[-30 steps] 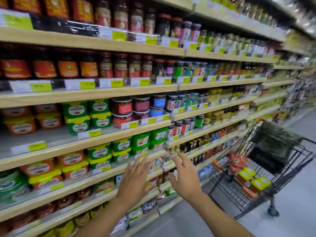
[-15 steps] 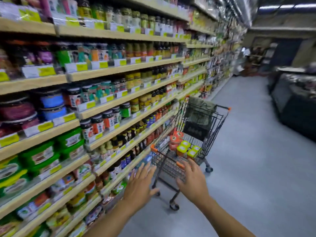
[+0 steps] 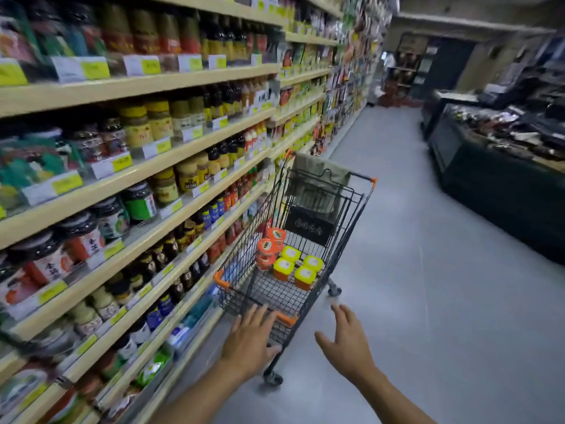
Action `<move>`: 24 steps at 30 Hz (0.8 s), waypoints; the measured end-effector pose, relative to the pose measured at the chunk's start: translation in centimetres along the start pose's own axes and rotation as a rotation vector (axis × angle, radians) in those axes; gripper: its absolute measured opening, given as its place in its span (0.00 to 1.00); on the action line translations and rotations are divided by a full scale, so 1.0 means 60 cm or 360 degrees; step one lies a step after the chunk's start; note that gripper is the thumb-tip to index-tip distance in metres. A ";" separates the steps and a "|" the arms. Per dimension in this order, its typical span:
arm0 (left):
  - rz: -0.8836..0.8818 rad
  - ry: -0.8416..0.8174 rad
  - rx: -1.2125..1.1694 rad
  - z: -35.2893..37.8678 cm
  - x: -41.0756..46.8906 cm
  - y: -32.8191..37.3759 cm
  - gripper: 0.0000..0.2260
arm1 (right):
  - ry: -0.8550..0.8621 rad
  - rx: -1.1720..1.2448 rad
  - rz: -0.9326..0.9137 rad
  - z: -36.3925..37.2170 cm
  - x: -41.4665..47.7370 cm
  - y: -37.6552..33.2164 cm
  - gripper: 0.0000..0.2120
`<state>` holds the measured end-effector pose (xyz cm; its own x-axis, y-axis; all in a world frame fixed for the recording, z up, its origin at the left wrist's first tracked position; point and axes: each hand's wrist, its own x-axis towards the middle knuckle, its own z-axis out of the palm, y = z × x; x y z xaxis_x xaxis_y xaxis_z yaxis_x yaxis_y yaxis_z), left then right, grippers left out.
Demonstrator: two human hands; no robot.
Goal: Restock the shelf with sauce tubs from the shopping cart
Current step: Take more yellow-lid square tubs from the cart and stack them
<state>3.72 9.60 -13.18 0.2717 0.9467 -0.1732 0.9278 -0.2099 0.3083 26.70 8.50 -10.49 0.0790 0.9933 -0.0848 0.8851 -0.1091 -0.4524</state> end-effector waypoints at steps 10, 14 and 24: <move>0.0069 -0.0131 -0.0038 -0.034 0.266 -0.060 0.33 | -0.0050 -0.0026 0.0053 -0.021 0.242 -0.017 0.35; 0.0044 -0.0193 -0.0053 -0.033 0.350 -0.076 0.33 | -0.0119 -0.0010 0.0090 -0.016 0.340 -0.008 0.35; -0.0153 -0.0481 -0.0096 0.032 0.566 -0.090 0.35 | -0.0498 -0.0193 0.0002 0.042 0.653 0.078 0.36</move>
<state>8.46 42.38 -22.54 0.2555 0.8442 -0.4713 0.9385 -0.0995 0.3305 32.78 46.80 -18.14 -0.0478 0.9307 -0.3627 0.9346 -0.0864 -0.3450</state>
